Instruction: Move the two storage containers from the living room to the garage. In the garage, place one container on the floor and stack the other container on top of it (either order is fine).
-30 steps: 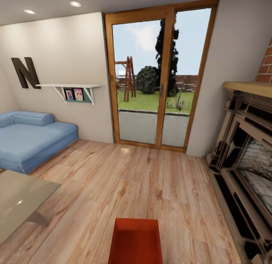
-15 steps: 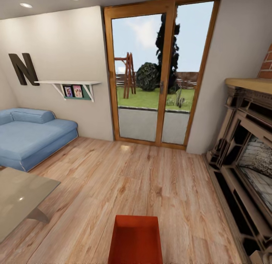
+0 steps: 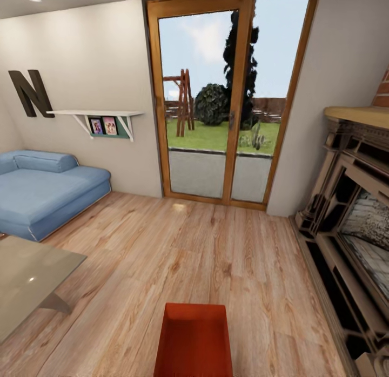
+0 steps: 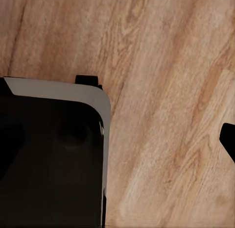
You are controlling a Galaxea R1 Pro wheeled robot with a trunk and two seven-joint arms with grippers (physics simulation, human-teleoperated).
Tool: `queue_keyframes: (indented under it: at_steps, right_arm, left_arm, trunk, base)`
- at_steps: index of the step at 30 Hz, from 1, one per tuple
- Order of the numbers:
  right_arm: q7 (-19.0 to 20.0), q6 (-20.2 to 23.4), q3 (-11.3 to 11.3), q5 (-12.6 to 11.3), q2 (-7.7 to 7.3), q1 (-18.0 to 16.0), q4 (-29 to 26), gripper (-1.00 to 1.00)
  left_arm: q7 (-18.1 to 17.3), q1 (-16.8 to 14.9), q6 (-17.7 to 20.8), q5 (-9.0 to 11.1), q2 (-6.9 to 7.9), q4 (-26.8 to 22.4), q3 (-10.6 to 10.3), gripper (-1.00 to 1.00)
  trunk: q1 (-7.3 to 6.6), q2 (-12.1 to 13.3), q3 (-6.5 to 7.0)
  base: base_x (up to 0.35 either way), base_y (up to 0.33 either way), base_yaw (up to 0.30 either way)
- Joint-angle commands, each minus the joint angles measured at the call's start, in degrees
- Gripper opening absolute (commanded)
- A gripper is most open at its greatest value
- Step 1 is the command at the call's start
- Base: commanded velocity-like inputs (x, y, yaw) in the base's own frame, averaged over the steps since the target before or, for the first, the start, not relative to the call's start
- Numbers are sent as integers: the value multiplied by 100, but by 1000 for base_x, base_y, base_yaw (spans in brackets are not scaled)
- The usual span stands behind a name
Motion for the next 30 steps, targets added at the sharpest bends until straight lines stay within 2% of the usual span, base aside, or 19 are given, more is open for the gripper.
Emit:
queue_keyframes:
  at_steps: [1, 30]
  right_arm:
    - [-3, -28, 49, -53, 4, -7, 18, 100]
    - [14, 29, 58, -43, 37, -7, 31, 100]
  left_arm:
    - [8, -3, -15, 22, -1, 2, -9, 100]
    - [7, -3, -15, 23, -1, 2, -5, 100]
  trunk:
    - [0, -4, -15]
    - [0, -4, -279]
  base:
    - [0, 0, 0]
    - [0, 0, 0]
